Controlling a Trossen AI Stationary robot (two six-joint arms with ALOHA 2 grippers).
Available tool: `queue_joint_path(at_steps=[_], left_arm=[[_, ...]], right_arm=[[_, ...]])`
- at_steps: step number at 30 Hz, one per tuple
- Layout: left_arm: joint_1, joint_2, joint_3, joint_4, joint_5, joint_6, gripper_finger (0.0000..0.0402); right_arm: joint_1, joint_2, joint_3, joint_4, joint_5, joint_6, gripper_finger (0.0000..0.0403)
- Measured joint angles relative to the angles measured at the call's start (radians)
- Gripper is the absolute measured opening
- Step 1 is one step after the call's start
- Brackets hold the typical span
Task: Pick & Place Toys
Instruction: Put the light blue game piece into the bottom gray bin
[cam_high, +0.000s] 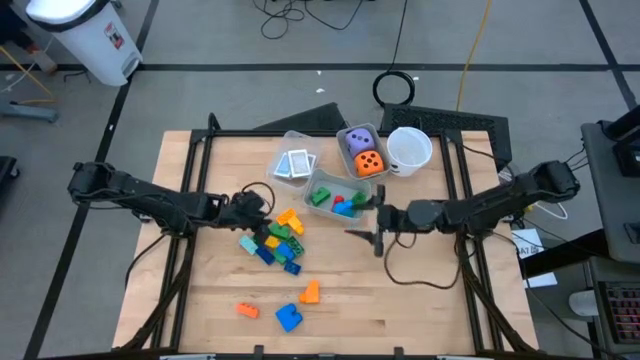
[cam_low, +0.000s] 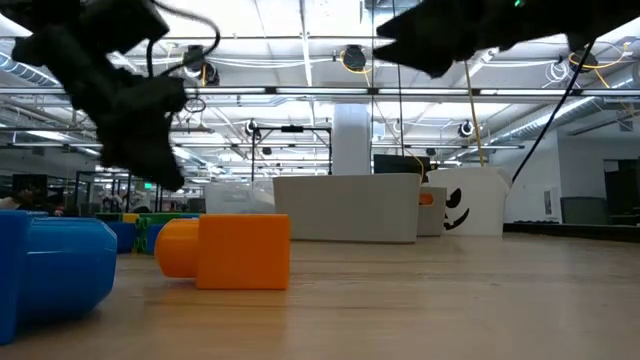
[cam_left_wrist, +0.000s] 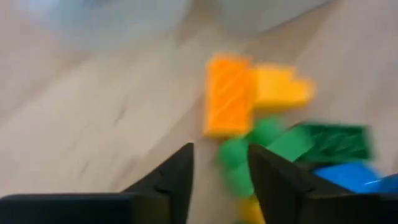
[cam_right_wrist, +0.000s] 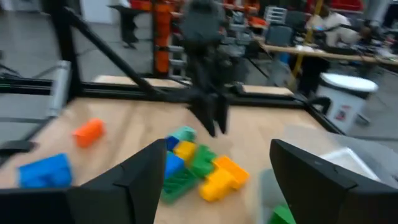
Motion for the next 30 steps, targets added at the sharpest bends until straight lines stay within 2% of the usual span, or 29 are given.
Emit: queue_joint_path(at_steps=[2, 6, 9, 12, 18, 22, 26, 30], left_arm=[[0.000, 0.000, 0.000, -0.081, 0.044, -0.079, 0.0195], [0.000, 0.000, 0.000, -0.150, 0.253, -0.072, 0.0251], [0.000, 0.000, 0.000, -0.152, 0.375, -0.010, 0.0275], [0.000, 0.000, 0.000, -0.153, 0.431, 0.041, 0.0285], [-0.008, 0.000, 0.000, -0.193, 0.434, 0.313, 0.0283], [-0.016, 0.000, 0.000, -0.260, 0.369, 0.546, 0.0272], [-0.015, 0.000, 0.000, -0.310, 0.285, 0.610, 0.0259], [-0.033, 0.001, 0.000, -0.312, 0.277, 0.609, 0.0243]], right_arm=[[0.034, -0.009, 0.000, 0.016, 0.001, -0.003, 0.0260], [0.085, -0.009, 0.000, 0.070, 0.001, -0.045, 0.0260], [0.102, -0.009, 0.000, 0.084, 0.001, -0.078, 0.0259], [0.101, -0.008, 0.000, 0.082, 0.003, -0.081, 0.0257], [0.094, -0.008, 0.000, 0.071, 0.003, -0.105, 0.0257], [0.092, -0.008, 0.000, 0.064, 0.004, -0.108, 0.0256], [0.092, -0.008, 0.000, 0.045, 0.003, -0.107, 0.0255], [0.092, -0.009, 0.000, 0.044, 0.003, -0.105, 0.0255]])
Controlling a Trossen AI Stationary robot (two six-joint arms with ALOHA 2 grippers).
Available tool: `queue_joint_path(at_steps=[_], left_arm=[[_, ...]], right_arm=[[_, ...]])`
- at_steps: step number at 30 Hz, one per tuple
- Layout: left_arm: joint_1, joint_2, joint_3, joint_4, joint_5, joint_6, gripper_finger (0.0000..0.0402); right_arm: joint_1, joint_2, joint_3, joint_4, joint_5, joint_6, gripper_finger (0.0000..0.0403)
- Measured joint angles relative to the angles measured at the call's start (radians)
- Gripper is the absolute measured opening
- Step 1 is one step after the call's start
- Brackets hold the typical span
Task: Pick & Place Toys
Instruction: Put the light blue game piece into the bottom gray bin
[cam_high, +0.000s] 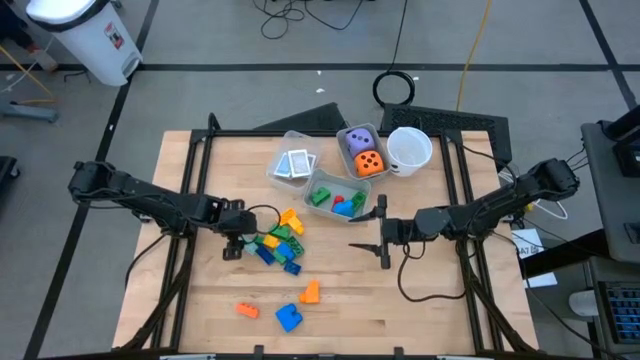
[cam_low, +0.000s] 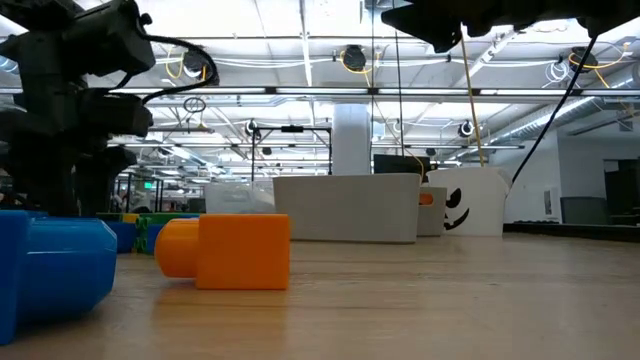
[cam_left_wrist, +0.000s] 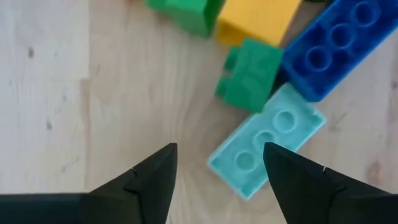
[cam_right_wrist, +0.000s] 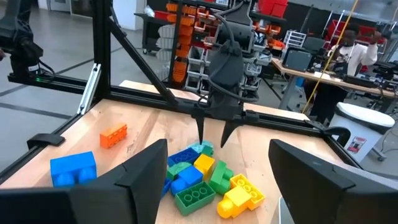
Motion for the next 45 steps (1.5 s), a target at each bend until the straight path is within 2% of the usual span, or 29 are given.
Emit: queue_joint_path(at_steps=[13, 19, 23, 26, 30, 33, 40, 45], left_arm=[[-0.130, 0.000, 0.000, 0.011, 0.000, -0.120, 0.0199], [-0.139, 0.000, 0.000, 0.012, -0.020, -0.356, 0.0210], [-0.139, 0.000, 0.000, 0.012, -0.026, -0.384, 0.0230], [-0.140, 0.000, 0.000, 0.013, -0.026, -0.344, 0.0242], [-0.140, 0.000, 0.000, 0.013, -0.026, -0.197, 0.0250], [-0.139, 0.000, 0.000, 0.014, -0.026, -0.110, 0.0248], [-0.139, 0.019, 0.000, 0.032, -0.029, -0.014, 0.0235], [-0.143, 0.053, 0.000, 0.041, -0.078, 0.073, 0.0232]], right_arm=[[0.000, 0.000, 0.000, -0.015, 0.000, 0.001, 0.0255], [0.000, 0.000, 0.000, -0.015, 0.000, 0.001, 0.0256], [0.000, 0.000, 0.000, -0.015, 0.000, 0.001, 0.0255], [0.000, 0.000, 0.000, -0.015, 0.000, 0.002, 0.0256], [0.000, 0.000, 0.000, -0.015, 0.000, 0.002, 0.0256], [0.000, 0.000, 0.000, -0.015, 0.000, 0.002, 0.0256], [0.000, 0.000, 0.000, -0.015, -0.001, 0.002, 0.0256], [0.000, 0.000, 0.000, -0.015, -0.001, 0.002, 0.0256]])
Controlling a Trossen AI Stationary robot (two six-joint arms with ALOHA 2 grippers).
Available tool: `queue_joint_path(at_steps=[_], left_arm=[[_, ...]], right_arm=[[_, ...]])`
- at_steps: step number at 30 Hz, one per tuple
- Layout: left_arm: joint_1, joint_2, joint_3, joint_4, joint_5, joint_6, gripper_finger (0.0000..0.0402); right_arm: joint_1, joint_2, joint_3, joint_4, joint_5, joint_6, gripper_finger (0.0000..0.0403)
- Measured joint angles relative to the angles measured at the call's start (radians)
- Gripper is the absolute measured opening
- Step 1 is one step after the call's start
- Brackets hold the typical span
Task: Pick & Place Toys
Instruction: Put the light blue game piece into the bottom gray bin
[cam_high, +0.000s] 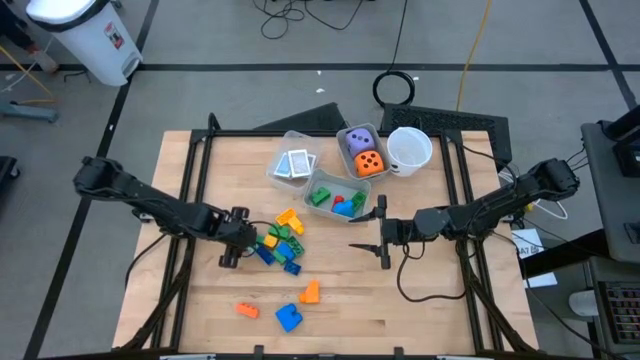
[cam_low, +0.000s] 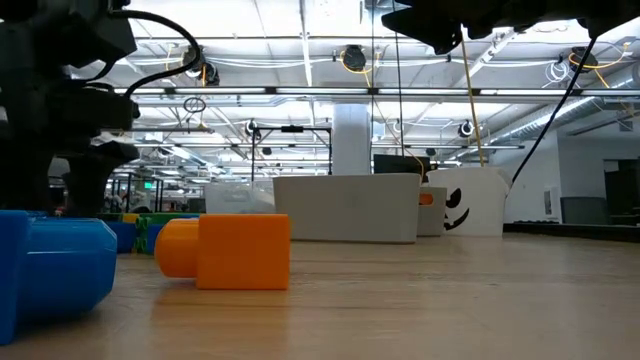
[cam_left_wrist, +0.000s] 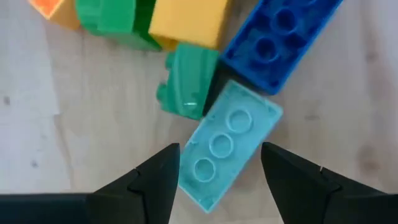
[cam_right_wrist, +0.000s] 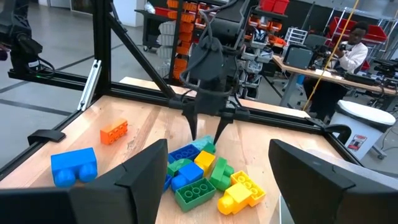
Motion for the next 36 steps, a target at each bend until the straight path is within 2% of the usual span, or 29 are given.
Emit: queue_joint_path(at_steps=[9, 17, 25, 28, 33, 36], left_arm=[[0.000, 0.097, 0.005, 0.017, -0.030, -0.015, 0.0232], [-0.002, 0.098, 0.003, 0.024, -0.068, -0.074, 0.0232], [-0.013, 0.100, 0.001, 0.048, -0.061, -0.123, 0.0230], [-0.011, 0.101, 0.000, 0.049, -0.048, -0.195, 0.0211], [-0.012, 0.101, 0.000, 0.056, -0.059, -0.326, 0.0144], [-0.011, 0.103, 0.000, 0.064, -0.080, -0.376, 0.0136]], right_arm=[[0.000, 0.000, 0.000, -0.006, 0.000, 0.000, 0.0256], [0.000, 0.000, 0.000, -0.007, 0.000, 0.000, 0.0256], [0.000, 0.000, 0.000, -0.007, 0.000, 0.003, 0.0256], [0.000, 0.000, 0.000, -0.007, 0.000, 0.011, 0.0256], [0.000, 0.000, 0.000, -0.007, 0.000, 0.010, 0.0256], [0.000, 0.000, 0.000, -0.007, 0.000, 0.010, 0.0256]])
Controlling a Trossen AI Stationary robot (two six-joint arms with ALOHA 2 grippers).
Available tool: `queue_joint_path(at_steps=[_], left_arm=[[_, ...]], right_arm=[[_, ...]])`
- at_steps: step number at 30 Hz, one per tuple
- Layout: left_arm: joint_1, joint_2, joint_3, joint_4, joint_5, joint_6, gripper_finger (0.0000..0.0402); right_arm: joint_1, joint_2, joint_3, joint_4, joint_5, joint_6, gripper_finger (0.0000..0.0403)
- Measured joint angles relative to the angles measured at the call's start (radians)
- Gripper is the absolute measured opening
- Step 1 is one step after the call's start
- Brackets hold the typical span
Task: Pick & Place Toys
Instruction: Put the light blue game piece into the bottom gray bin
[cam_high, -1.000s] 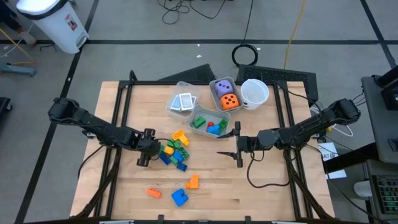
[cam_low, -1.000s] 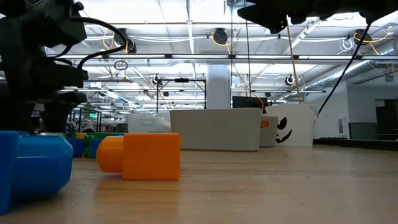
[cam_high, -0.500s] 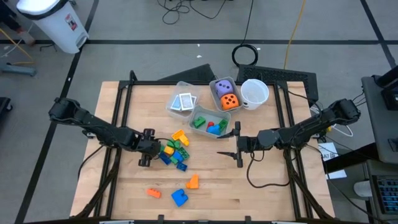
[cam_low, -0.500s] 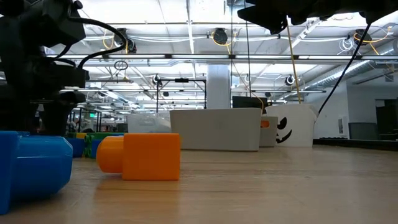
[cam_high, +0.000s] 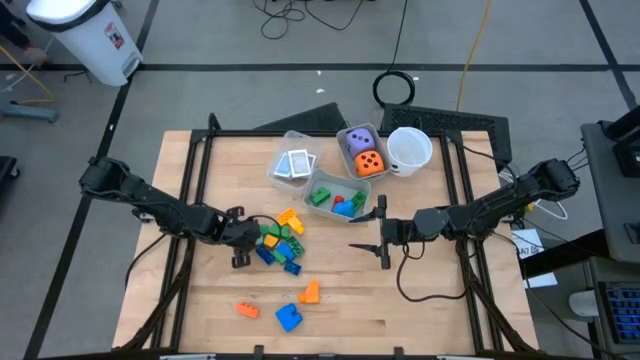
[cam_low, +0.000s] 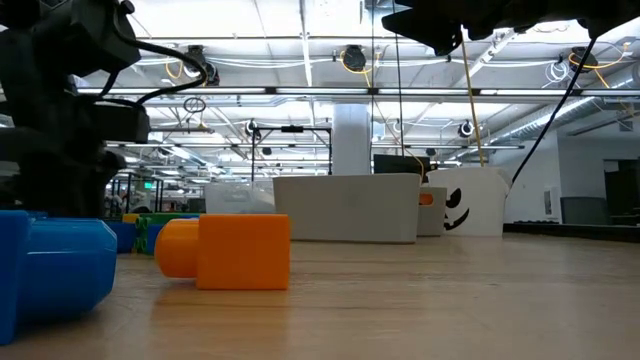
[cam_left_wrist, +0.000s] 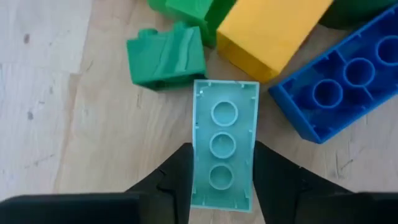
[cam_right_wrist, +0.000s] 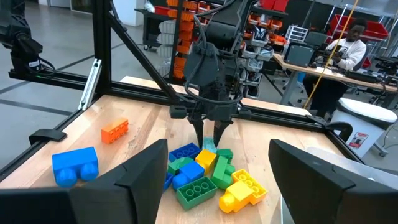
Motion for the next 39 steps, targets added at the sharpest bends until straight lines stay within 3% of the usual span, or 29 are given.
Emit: queue_joint_path(at_steps=[7, 16, 20, 25, 31, 39], left_arm=[[0.000, -0.006, 0.000, -0.010, -0.009, -0.026, 0.0161], [-0.012, -0.057, 0.064, -0.018, -0.057, -0.025, 0.0135], [-0.056, -0.058, 0.145, -0.017, -0.161, 0.060, 0.0135], [-0.107, -0.035, 0.250, 0.022, -0.370, 0.184, 0.0135], [-0.129, 0.014, 0.295, 0.276, -0.551, 0.397, 0.0135], [-0.129, 0.147, 0.298, 0.774, -0.553, 0.678, 0.0135]], right_arm=[[0.000, 0.000, 0.000, 0.000, 0.000, 0.000, 0.0256], [0.000, 0.000, 0.000, 0.000, 0.000, 0.005, 0.0256], [0.000, 0.000, 0.000, 0.000, 0.000, 0.020, 0.0256], [-0.001, 0.028, 0.000, 0.020, 0.000, 0.041, 0.0256], [-0.018, 0.134, 0.000, 0.145, 0.000, 0.022, 0.0256], [-0.040, 0.355, 0.000, 0.505, 0.001, -0.133, 0.0277]])
